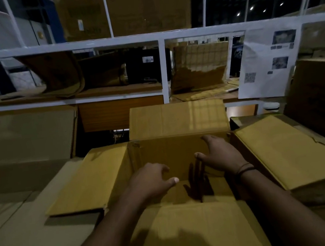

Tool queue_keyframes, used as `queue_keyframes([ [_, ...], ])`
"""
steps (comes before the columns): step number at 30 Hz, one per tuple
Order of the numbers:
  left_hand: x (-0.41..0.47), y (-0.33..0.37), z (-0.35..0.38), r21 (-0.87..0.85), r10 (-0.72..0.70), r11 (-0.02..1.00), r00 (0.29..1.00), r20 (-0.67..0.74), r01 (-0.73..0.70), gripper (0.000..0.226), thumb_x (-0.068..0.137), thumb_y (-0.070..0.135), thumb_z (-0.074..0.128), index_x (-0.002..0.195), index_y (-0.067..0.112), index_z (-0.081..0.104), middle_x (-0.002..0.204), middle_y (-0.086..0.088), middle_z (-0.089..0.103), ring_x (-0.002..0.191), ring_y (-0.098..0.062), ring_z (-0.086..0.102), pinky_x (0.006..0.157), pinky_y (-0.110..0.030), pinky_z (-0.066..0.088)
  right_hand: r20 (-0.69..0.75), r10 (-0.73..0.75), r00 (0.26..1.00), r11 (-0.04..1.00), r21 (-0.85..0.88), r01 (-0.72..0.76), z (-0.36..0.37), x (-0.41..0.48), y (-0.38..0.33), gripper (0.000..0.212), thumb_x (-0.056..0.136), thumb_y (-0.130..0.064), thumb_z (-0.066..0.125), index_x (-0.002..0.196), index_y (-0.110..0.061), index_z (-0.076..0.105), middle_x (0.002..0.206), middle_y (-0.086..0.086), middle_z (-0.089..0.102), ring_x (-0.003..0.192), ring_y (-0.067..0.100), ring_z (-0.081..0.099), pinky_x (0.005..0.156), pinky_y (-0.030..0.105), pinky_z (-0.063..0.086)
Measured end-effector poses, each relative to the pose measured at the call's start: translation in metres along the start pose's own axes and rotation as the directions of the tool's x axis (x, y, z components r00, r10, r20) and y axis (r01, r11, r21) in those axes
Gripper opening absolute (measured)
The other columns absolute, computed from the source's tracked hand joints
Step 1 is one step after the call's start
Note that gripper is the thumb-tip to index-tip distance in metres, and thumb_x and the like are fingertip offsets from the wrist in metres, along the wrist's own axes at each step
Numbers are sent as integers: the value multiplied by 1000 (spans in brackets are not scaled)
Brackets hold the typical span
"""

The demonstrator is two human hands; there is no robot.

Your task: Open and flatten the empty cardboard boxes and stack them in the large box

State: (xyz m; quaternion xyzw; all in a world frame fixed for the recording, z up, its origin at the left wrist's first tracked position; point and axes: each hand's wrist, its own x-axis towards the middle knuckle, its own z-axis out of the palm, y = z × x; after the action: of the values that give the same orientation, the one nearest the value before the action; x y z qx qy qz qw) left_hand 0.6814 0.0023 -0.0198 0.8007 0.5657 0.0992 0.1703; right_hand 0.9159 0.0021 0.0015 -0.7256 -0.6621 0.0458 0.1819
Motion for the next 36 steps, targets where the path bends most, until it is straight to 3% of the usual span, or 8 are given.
queue_keyframes([
  [8, -63, 12, 26, -86, 25, 996, 985, -169, -40, 37, 95, 64, 57, 108, 33, 73, 94, 17, 72, 82, 3, 64, 75, -31, 60, -28, -57, 998, 994, 91, 59, 20, -95, -14, 56, 97, -59, 58, 144, -29, 52, 142, -6, 58, 124, 13, 58, 96, 31, 54],
  [12, -78, 6, 41, -1, 64, 998, 961, -270, -66, 58, 100, 68, 40, 65, 26, 59, 56, 9, 52, 49, -8, 50, 50, -20, 36, -109, -103, 989, 994, 26, 107, 36, -127, -12, 54, 95, -75, 40, 124, -37, 64, 111, -16, 70, 90, 0, 64, 69, 24, 58],
  [15, -85, 4, 58, 164, 181, 980, 827, -533, -109, 62, 105, 55, 43, 49, 29, 33, 42, 10, 29, 38, -6, 27, 53, -24, 29, -224, -197, 954, 977, -119, 174, 50, -139, -7, 62, 99, -75, 26, 80, -32, 66, 63, -13, 57, 52, 2, 50, 46, 25, 46],
  [17, -83, 2, 71, 219, 239, 968, 707, -666, -121, 61, 105, 50, 40, 48, 28, 41, 43, 10, 40, 41, -11, 34, 56, -29, 39, -380, -329, 864, 942, -202, 269, 61, -142, -1, 61, 104, -63, 34, 60, -26, 56, 52, -10, 46, 44, 11, 38, 45, 26, 31],
  [20, -72, -2, 83, 252, 221, 966, 664, -714, -51, 62, 107, 47, 33, 55, 22, 57, 52, 3, 57, 50, -17, 42, 59, -32, 32, -563, -423, 710, 906, -258, 336, 79, -136, 8, 47, 104, -48, 50, 66, -22, 60, 60, -1, 56, 53, 17, 45, 56, 33, 32],
  [24, -61, -4, 85, 273, 232, 961, 657, -717, -42, 55, 105, 41, 38, 58, 22, 60, 55, 4, 58, 53, -16, 41, 60, -33, 22, -634, -400, 662, 916, -244, 320, 90, -126, 6, 41, 103, -43, 54, 69, -20, 61, 65, 1, 60, 59, 21, 49, 60, 37, 35],
  [31, -53, -8, 69, 167, 160, 983, 790, -592, -74, 59, 108, 51, 26, 63, 27, 57, 58, 10, 51, 59, -11, 44, 70, -38, 43, -534, -305, 789, 951, -211, 226, 88, -126, -8, 40, 107, -46, 41, 86, -20, 63, 82, 0, 60, 75, 23, 52, 72, 41, 37],
  [36, -60, -18, 60, 101, 232, 972, 816, -529, -211, 53, 109, 52, 26, 66, 33, 50, 59, 12, 48, 64, -6, 46, 77, -41, 43, -399, -252, 881, 961, -213, 179, 101, -161, -28, 60, 104, -60, 37, 145, -18, 52, 143, 5, 54, 135, 27, 46, 117, 52, 27],
])
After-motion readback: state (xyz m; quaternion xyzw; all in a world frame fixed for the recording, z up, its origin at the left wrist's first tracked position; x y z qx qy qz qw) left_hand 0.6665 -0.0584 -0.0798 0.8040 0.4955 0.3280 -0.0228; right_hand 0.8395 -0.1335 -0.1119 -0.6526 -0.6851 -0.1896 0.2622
